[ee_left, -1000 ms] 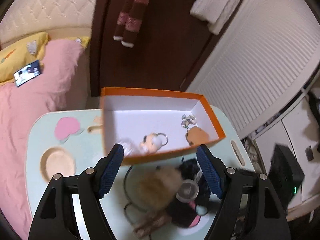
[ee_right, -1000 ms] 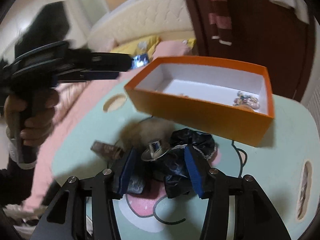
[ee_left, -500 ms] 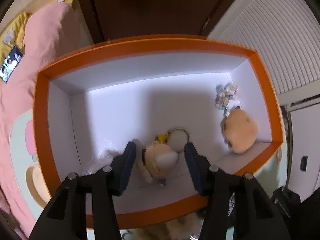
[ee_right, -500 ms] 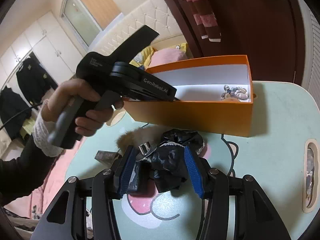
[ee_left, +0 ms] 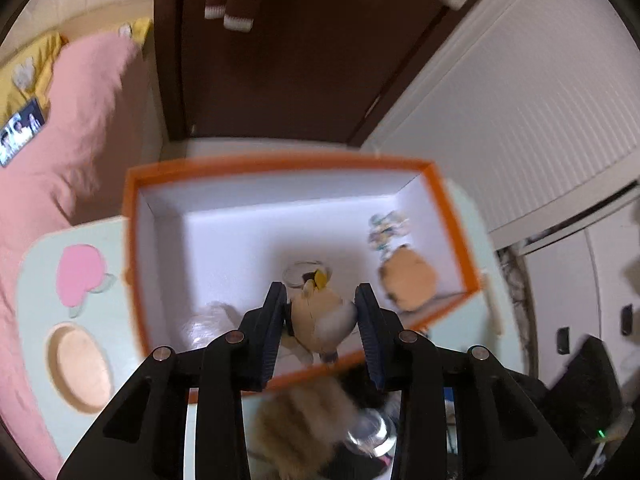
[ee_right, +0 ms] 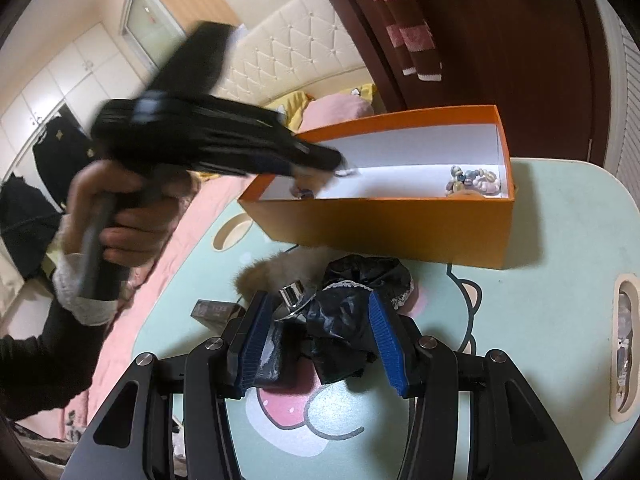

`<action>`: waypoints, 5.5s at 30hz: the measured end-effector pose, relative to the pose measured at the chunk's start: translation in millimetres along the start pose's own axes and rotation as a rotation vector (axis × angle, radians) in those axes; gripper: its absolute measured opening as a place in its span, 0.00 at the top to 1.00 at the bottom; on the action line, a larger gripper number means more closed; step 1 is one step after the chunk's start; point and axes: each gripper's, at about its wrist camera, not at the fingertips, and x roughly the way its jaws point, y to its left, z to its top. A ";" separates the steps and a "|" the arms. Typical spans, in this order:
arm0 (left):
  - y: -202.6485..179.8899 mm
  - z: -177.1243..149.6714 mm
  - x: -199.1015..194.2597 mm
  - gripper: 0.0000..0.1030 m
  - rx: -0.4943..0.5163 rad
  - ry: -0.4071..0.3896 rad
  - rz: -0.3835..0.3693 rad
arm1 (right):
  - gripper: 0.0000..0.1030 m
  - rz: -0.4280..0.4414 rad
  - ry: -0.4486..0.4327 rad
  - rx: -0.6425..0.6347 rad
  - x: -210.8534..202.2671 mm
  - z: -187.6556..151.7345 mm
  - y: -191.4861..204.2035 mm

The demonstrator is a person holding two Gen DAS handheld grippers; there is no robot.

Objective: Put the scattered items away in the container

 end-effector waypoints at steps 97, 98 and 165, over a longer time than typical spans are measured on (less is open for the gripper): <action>32.6 -143.0 -40.3 0.41 -0.085 -0.344 -0.117 | 0.46 -0.163 0.070 -0.089 -0.7 -10.6 18.7; 31.3 -139.2 -41.1 0.41 -0.085 -0.341 -0.111 | 0.46 -0.171 0.047 -0.091 -4.8 -12.0 18.7; 40.6 -87.7 -36.8 0.85 -0.023 -0.138 -0.020 | 0.40 -0.042 -0.140 0.019 -20.1 -19.7 1.9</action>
